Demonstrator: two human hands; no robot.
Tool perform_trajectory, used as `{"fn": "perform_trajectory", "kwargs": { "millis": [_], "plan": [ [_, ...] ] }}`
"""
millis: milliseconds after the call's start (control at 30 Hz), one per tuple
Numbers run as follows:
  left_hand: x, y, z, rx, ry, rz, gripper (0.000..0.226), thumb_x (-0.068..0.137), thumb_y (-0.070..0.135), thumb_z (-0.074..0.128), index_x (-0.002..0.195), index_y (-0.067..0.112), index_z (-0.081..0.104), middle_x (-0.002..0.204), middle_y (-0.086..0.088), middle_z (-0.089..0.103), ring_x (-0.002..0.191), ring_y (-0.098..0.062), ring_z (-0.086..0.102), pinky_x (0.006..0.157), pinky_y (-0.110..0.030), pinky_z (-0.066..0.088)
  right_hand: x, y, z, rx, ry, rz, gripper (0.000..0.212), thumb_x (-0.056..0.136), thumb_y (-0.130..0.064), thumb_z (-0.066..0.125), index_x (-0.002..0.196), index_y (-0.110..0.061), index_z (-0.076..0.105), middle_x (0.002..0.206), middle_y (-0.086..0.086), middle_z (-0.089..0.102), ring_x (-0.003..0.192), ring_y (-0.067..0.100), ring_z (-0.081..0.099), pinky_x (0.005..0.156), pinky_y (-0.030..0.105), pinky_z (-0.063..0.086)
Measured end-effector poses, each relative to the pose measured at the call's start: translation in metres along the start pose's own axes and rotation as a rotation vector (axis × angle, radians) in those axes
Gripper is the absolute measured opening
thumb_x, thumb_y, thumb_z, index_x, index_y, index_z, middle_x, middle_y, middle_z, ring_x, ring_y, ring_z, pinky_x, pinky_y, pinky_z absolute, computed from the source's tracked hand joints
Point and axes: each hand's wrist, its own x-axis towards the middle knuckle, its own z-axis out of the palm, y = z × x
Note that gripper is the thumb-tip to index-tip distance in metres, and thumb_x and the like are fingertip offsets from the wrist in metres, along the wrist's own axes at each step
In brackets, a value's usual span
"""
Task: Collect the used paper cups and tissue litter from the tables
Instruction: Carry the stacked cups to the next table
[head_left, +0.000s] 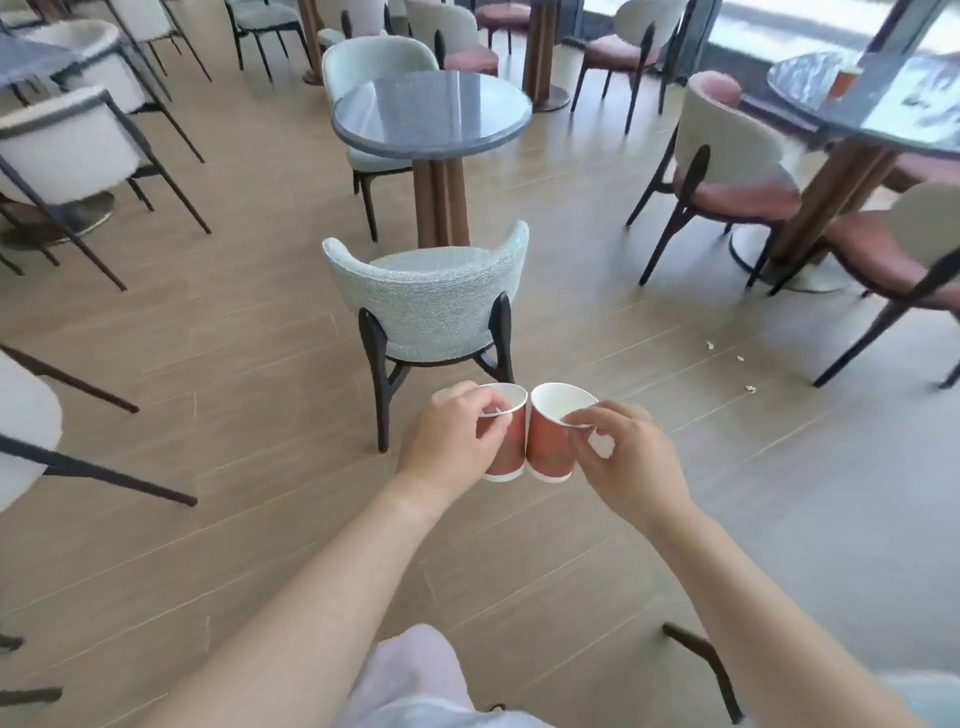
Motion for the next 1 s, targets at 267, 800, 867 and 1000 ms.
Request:
{"fn": "perform_trajectory", "kwargs": {
  "millis": [267, 800, 867, 1000],
  "plan": [
    [0.147, 0.01, 0.054, -0.027, -0.157, 0.155, 0.005, 0.084, 0.03, 0.06, 0.085, 0.03, 0.065, 0.089, 0.009, 0.064, 0.089, -0.011, 0.06, 0.074, -0.031, 0.049, 0.095, 0.07, 0.004, -0.063, 0.072, 0.162, 0.016, 0.081, -0.012, 0.063, 0.086, -0.025, 0.07, 0.081, -0.016, 0.06, 0.079, 0.011, 0.05, 0.064, 0.024, 0.036],
    [0.425, 0.063, 0.126, -0.032, -0.455, 0.411, 0.019, 0.081, 0.021, 0.06, 0.097, 0.03, 0.066, 0.097, 0.011, 0.067, 0.09, -0.011, 0.061, 0.075, -0.027, 0.048, 0.3, 0.167, -0.011, -0.143, 0.27, 0.405, 0.02, 0.077, -0.004, 0.064, 0.086, -0.02, 0.071, 0.087, -0.009, 0.067, 0.086, 0.019, 0.056, 0.07, 0.028, 0.043],
    [0.448, 0.077, 0.14, -0.012, -0.476, 0.444, 0.022, 0.08, 0.019, 0.059, 0.098, 0.03, 0.066, 0.097, 0.011, 0.067, 0.091, -0.011, 0.06, 0.075, -0.028, 0.048, 0.315, 0.185, -0.02, -0.151, 0.276, 0.433, 0.019, 0.077, -0.004, 0.065, 0.087, -0.02, 0.071, 0.087, -0.009, 0.066, 0.087, 0.019, 0.056, 0.071, 0.03, 0.044],
    [0.498, 0.104, 0.18, -0.008, -0.51, 0.492, 0.023, 0.08, 0.017, 0.057, 0.098, 0.03, 0.066, 0.099, 0.011, 0.066, 0.091, -0.011, 0.06, 0.073, -0.024, 0.046, 0.35, 0.23, -0.036, -0.164, 0.301, 0.473, 0.017, 0.077, -0.006, 0.066, 0.086, -0.019, 0.071, 0.088, -0.009, 0.067, 0.086, 0.02, 0.056, 0.071, 0.032, 0.045]
  ]
}}
